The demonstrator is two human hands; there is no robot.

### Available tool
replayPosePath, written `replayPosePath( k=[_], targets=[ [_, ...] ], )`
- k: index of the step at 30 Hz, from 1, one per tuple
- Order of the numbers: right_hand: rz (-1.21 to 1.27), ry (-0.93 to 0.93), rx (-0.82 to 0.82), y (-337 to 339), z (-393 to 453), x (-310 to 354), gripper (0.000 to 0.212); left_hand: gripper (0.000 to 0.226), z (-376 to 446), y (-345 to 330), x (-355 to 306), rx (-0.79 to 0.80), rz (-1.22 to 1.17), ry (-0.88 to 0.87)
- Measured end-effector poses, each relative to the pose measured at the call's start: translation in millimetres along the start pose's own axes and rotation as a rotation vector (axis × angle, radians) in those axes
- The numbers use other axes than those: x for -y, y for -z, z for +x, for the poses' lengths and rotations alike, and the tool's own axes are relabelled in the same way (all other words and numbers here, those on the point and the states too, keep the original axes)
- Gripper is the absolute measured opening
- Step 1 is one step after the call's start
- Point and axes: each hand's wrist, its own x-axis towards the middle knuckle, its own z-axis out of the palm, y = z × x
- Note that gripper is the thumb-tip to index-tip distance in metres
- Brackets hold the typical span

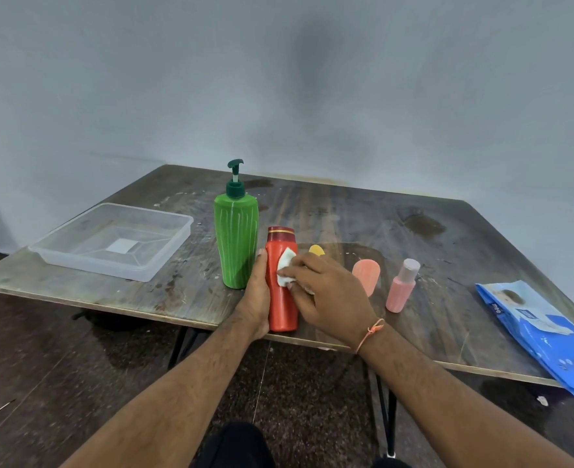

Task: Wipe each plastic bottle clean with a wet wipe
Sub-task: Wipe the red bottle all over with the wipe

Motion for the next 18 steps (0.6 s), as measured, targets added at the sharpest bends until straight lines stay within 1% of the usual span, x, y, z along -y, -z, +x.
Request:
replayPosePath(
  k=[2, 5, 7, 10, 14, 18],
  targets=[
    [0.048, 0.057, 0.081, 3.5, -13.1, -0.2, 0.025, 0.079, 0.1, 0.3, -0.4, 0.023, -0.011, 0.031],
    [0.074, 0.201, 0.235, 5.2, -36.1, -0.6, 0.024, 0.084, 2.0, 1.6, 1.2, 0.039, -0.047, 0.057],
    [0.043, 0.259, 0.264, 2.5, -42.1, -3.5, 0.027, 0.085, 3.7, 2.4, 2.5, 0.037, -0.059, 0.046],
    [-0.013, 0.275, 0.184, -2.3, -33.8, -6.7, 0.021, 0.085, 3.2, 1.4, 2.9, 0.033, -0.057, 0.041],
    [0.01, 0.125, 0.018, -4.2, -3.7, -7.5, 0.016, 0.078, -1.5, -0.4, 2.2, 0.048, -0.009, 0.004],
    [0.024, -0.079, -0.069, -3.7, 25.5, -6.3, 0.036, 0.067, -2.6, -3.7, 2.2, -0.012, 0.004, -0.072]
  ],
)
